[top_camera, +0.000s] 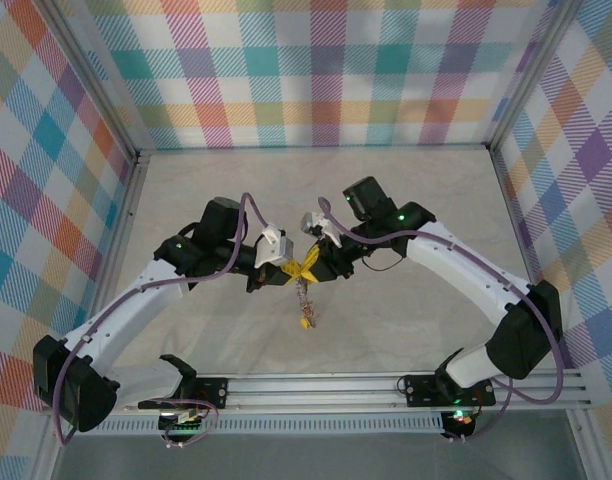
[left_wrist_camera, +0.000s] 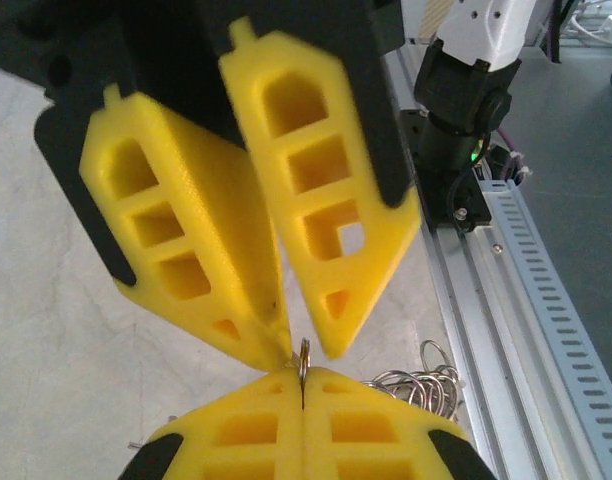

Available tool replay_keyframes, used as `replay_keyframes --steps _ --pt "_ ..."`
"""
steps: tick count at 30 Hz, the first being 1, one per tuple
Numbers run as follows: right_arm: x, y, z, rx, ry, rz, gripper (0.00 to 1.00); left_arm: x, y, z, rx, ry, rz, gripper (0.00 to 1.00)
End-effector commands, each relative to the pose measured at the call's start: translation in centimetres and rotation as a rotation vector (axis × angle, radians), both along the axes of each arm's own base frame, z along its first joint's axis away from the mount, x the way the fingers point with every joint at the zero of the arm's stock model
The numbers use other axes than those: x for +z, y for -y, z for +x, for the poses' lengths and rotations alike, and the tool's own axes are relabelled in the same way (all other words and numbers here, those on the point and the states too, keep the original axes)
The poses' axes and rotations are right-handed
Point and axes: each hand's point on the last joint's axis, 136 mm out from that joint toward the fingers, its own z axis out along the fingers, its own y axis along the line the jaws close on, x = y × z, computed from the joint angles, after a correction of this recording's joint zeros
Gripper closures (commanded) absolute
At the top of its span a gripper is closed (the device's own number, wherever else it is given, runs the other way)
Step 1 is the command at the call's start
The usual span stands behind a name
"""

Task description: Put the keys on the keyring

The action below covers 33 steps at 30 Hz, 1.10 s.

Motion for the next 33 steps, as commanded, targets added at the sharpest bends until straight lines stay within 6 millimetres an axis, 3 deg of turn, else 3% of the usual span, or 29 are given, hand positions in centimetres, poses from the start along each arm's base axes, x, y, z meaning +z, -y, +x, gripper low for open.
replay_keyframes --steps 1,13,25,29,33 --pt "0.5 0.7 -0.1 -0.001 0.114 0.032 0.71 1.8 0.3 0.3 0.005 0.051 -0.043 1.0" --pt "-2.4 1.1 0.4 -0.021 0.166 0.049 0.45 2.7 0.3 -0.9 -0.061 0.077 -0.079 1.0" --pt "-2.9 0.5 0.7 -0.006 0.146 0.077 0.41 2.8 0.1 -1.7 -0.095 0.091 -0.096 1.0" --pt "-2.5 0.3 0.0 0.033 0.118 0.102 0.47 2.8 0.1 -1.6 -0.088 0.095 -0.092 1.0" --pt "-2.2 0.2 -1.0 0.078 0.044 0.123 0.7 2.9 0.1 -1.3 -0.068 0.1 -0.088 1.0"
